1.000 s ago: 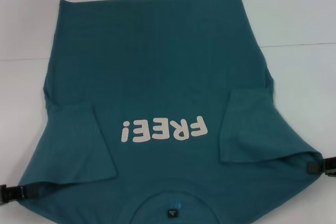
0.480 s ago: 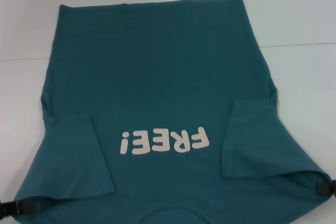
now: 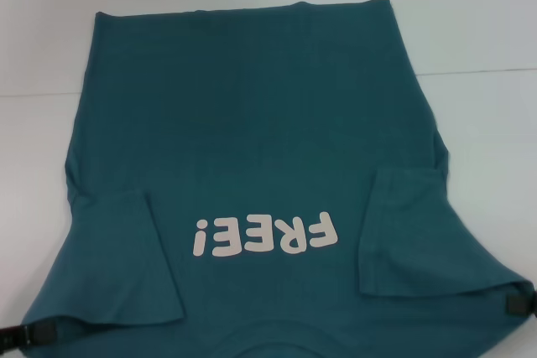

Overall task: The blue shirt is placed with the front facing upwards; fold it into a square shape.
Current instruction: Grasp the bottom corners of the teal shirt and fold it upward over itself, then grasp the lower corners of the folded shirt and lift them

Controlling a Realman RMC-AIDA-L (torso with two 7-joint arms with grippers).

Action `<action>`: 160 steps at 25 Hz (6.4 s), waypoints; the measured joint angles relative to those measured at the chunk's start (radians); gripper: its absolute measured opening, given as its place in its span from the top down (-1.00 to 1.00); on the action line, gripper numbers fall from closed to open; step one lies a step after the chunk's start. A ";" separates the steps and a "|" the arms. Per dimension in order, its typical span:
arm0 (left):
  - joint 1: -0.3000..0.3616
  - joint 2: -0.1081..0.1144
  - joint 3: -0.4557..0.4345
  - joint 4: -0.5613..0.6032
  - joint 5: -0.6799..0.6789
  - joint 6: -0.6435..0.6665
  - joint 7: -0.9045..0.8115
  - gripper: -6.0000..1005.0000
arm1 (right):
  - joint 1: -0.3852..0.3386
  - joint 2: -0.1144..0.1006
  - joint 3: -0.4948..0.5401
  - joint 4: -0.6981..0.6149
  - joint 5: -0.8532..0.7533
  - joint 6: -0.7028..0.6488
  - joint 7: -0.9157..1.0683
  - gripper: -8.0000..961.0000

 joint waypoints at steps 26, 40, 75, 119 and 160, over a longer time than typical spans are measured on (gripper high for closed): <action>-0.243 0.084 -0.052 -0.246 -0.059 -0.389 0.039 0.97 | 0.230 0.018 0.069 0.068 0.125 0.294 0.042 0.91; -0.337 0.084 -0.051 -0.303 -0.150 -0.604 0.097 0.97 | 0.292 0.042 0.064 0.094 0.237 0.500 0.038 0.90; -0.526 0.057 -0.042 -0.390 -0.160 -0.983 0.307 0.97 | 0.399 0.090 0.031 0.096 0.338 0.799 -0.044 0.90; -0.537 -0.046 -0.037 -0.433 -0.411 -1.223 0.759 0.27 | 0.427 0.124 -0.090 0.179 0.414 1.104 -0.219 0.10; -0.322 -0.035 0.473 -0.303 -0.248 -1.141 0.210 0.14 | 0.233 0.084 -0.116 0.086 0.407 0.822 -0.178 -0.38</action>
